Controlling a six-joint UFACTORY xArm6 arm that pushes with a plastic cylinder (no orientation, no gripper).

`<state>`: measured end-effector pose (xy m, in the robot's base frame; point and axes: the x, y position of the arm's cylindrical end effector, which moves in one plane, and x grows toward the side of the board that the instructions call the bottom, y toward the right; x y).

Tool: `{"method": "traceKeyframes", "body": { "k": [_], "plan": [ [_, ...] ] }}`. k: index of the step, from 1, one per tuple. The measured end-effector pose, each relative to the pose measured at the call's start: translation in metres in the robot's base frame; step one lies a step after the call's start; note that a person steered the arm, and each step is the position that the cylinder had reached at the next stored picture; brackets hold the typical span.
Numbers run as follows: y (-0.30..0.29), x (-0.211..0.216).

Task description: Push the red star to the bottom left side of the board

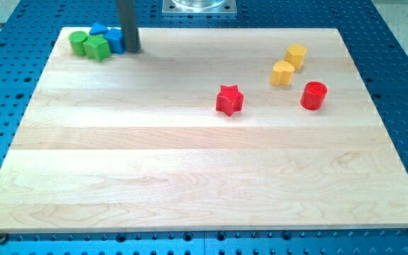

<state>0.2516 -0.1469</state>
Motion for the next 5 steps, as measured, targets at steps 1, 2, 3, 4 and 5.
{"method": "traceKeyframes", "body": {
  "k": [1, 2, 3, 4, 5],
  "plan": [
    [0.049, 0.009],
    [0.092, 0.009],
    [0.113, 0.010],
    [0.125, 0.010],
    [0.137, 0.012]
  ]
}}
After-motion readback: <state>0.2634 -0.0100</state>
